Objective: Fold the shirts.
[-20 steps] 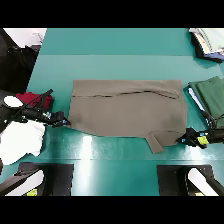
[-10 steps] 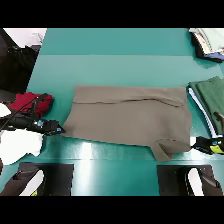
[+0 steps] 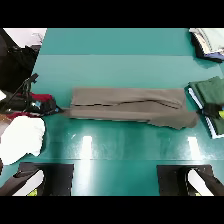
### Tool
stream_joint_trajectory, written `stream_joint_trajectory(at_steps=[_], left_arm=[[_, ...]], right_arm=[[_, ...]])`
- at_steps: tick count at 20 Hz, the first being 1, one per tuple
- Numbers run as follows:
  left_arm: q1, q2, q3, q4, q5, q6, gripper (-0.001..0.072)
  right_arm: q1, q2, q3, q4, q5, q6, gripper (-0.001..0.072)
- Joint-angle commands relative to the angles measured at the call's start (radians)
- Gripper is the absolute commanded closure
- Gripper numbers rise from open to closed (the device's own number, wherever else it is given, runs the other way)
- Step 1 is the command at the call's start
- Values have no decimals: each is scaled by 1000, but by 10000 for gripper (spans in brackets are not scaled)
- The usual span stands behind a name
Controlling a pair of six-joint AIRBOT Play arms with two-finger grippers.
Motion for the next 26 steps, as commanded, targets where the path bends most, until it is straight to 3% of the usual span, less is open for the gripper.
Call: stream_joint_trajectory(at_steps=[1, 5, 10, 12, 13, 14, 17, 18, 19, 20, 21, 22, 23, 26], left_arm=[[1, -196, 105, -11, 114, 13, 684], [1, -408, 234, -103, 160, 91, 684], [1, -529, 377, -154, 253, 90, 680], [1, -529, 410, -169, 291, 88, 372], [1, -528, 426, -169, 292, 77, 268], [1, -528, 440, -173, 282, 61, 265], [1, -528, 485, -200, 168, 57, 267], [0, -528, 492, -209, 112, 58, 364], [-2, -528, 492, -210, 73, 82, 578], [-10, -528, 491, -206, 39, 123, 677], [-22, -528, 491, -201, 20, 129, 683], [-44, -528, 491, -198, 14, 128, 683], [-71, -528, 491, -197, 15, 128, 683], [-164, -528, 491, -184, 42, 128, 683]], right_arm=[[133, -201, 145, -33, -145, 46, 695], [193, -415, 306, -33, -167, 50, 694], [202, -605, 470, -23, -171, 103, 692], [201, -647, 519, -21, -203, 115, 660], [197, -661, 536, 5, -224, 122, 422], [184, -671, 551, 60, -228, 122, 220], [125, -678, 570, 163, -138, 58, 201], [99, -678, 564, 154, -77, 30, 200], [67, -673, 544, 158, -33, 10, 201], [32, -666, 510, 158, -4, -8, 201], [2, -660, 470, 158, 4, -25, 201], [-32, -657, 425, 158, 2, -33, 151], [-66, -660, 381, 159, -6, -40, 27], [-136, -722, 313, 230, 17, -124, 21]])
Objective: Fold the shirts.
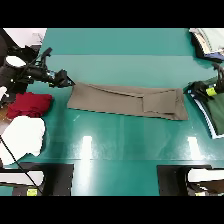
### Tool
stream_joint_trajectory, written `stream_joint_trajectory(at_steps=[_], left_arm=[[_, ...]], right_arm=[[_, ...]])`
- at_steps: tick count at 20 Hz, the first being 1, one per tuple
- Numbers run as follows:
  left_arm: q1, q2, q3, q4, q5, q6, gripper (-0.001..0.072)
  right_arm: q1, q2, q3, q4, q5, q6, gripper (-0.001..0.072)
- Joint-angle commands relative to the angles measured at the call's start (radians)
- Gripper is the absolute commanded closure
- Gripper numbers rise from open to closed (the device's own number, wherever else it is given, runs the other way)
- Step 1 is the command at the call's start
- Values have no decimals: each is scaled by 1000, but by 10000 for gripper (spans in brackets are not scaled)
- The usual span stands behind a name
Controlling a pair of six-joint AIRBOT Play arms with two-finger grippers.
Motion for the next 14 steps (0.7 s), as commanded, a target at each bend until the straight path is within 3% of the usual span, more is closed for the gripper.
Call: stream_joint_trajectory(at_steps=[1, 6, 10, 12, 14], left_arm=[[-102, -1, 3, 10, 14, 11, 684], [-220, -1, 3, 12, 90, 7, 683], [-243, -2, 3, 14, 98, -13, 683], [-243, -2, 3, 15, 98, -37, 684], [-253, -4, 3, 22, 102, -71, 684]], right_arm=[[-82, -66, -77, 95, 50, -102, 22], [-73, -160, -76, 192, 50, -187, 27], [-24, -167, -75, 211, 63, -223, 71], [4, -167, -75, 211, 58, -227, 149], [22, -167, -75, 212, 50, -231, 349]])
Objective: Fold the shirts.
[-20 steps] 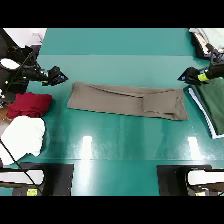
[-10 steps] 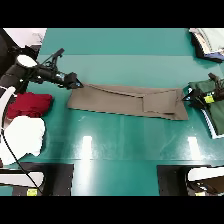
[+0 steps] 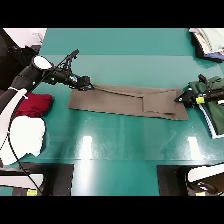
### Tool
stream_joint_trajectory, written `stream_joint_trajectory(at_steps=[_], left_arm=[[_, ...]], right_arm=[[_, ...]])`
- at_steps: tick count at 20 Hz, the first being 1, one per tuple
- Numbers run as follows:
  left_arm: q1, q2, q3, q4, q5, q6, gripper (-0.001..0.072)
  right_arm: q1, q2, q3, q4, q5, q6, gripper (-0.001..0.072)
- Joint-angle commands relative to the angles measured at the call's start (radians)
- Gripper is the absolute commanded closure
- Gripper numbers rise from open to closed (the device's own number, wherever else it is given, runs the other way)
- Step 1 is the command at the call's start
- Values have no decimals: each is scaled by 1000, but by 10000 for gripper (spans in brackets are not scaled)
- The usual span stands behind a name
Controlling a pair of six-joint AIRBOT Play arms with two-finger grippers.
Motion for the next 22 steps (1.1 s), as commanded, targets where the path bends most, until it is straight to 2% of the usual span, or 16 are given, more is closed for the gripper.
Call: stream_joint_trajectory(at_steps=[1, 2, 3, 6, 8, 14, 17, 22], left_arm=[[-29, -6, 2, 17, 16, -61, 684], [-48, -13, 2, 23, 29, -61, 684], [-72, -23, 5, 23, 44, -61, 685], [-149, -105, 89, 23, 76, -79, 685], [-198, -198, 204, 23, 75, -107, 685], [-332, -512, 533, 23, 59, -167, 685], [-359, -603, 597, 21, 58, -209, 685], [-363, -644, 615, 30, 68, -235, 684]], right_arm=[[29, -2, 2, 18, 1, -19, 516], [29, 2, 1, 23, 2, -32, 675], [29, 11, 1, 23, 0, -35, 693], [28, 73, 12, 22, 5, -31, 694], [43, 114, 63, 23, 62, 5, 695], [185, 163, 369, 28, 201, 207, 696], [309, 163, 517, 32, 216, 267, 697], [488, 128, 719, 31, 215, 295, 697]])
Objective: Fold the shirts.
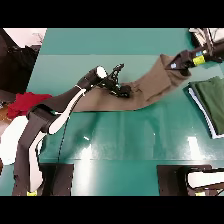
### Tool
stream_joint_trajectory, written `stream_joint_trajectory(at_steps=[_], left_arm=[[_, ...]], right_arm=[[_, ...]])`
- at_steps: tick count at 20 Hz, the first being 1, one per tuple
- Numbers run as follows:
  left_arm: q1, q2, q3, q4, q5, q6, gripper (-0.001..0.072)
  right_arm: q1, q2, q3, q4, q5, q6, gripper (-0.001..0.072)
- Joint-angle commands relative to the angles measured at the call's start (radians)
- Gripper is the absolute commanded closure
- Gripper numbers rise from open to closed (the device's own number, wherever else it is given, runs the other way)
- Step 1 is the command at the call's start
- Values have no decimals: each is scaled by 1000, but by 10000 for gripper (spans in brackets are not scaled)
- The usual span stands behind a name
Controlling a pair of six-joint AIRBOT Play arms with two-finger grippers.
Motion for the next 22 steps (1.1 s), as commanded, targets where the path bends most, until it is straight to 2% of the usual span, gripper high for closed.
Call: stream_joint_trajectory(at_steps=[1, 3, 7, 13, 22], left_arm=[[-8, -30, 21, 10, 4, -22, 685], [-8, -29, 21, 13, -7, -21, 684], [16, 1, 21, 36, -59, -20, 684], [90, 137, 38, 215, -162, -19, 685], [396, 417, 71, 346, -335, 32, 684]], right_arm=[[122, -36, 155, -1, 3, 40, 697], [166, -60, 206, -1, -13, 43, 697], [227, -60, 155, -1, -69, 22, 697], [289, -60, 141, -2, -140, 7, 697], [489, -138, 143, 2, -331, -43, 694]])
